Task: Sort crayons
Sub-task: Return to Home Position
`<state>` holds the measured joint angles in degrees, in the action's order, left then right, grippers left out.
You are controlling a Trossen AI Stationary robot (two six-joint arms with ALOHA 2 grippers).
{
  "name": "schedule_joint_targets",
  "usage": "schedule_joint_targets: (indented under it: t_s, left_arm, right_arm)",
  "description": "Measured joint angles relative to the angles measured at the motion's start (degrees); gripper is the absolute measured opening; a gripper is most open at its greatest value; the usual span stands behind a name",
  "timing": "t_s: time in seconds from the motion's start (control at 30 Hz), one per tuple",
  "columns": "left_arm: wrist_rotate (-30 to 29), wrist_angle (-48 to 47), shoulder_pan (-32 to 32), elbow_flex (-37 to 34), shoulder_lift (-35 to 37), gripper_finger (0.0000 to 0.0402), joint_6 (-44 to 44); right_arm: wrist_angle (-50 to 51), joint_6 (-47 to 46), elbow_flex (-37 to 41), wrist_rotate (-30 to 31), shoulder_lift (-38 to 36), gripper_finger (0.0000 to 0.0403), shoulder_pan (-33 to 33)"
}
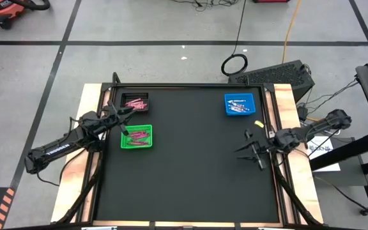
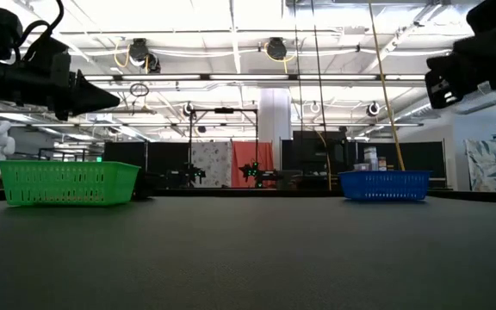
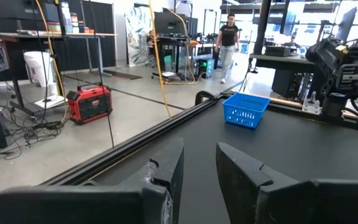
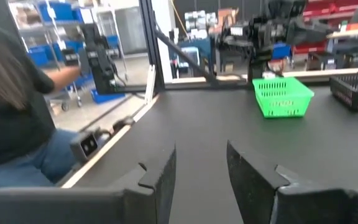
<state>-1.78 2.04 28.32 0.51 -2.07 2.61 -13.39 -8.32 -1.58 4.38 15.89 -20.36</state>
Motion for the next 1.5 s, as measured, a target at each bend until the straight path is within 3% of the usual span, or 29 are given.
schedule_joint_targets:
  t_s: [0.17, 0.5, 1.5]
  left_arm:
    - [0.0, 0.0, 0.0, 0.0, 0.1, 0.01, 0.0]
    - [0.0, 0.0, 0.0, -0.1, 0.4, 0.01, 0.0]
    - [0.0, 0.0, 0.0, -0.2, 1.1, 0.01, 0.0]
  right_arm:
    - [0.2, 0.0, 0.8, 0.0, -4.0, 0.013, 0.0]
    - [11.1, 0.0, 0.7, -0.2, -10.0, 0.013, 0.0]
    - [11.5, 0.0, 0.7, -0.1, -10.1, 0.013, 0.0]
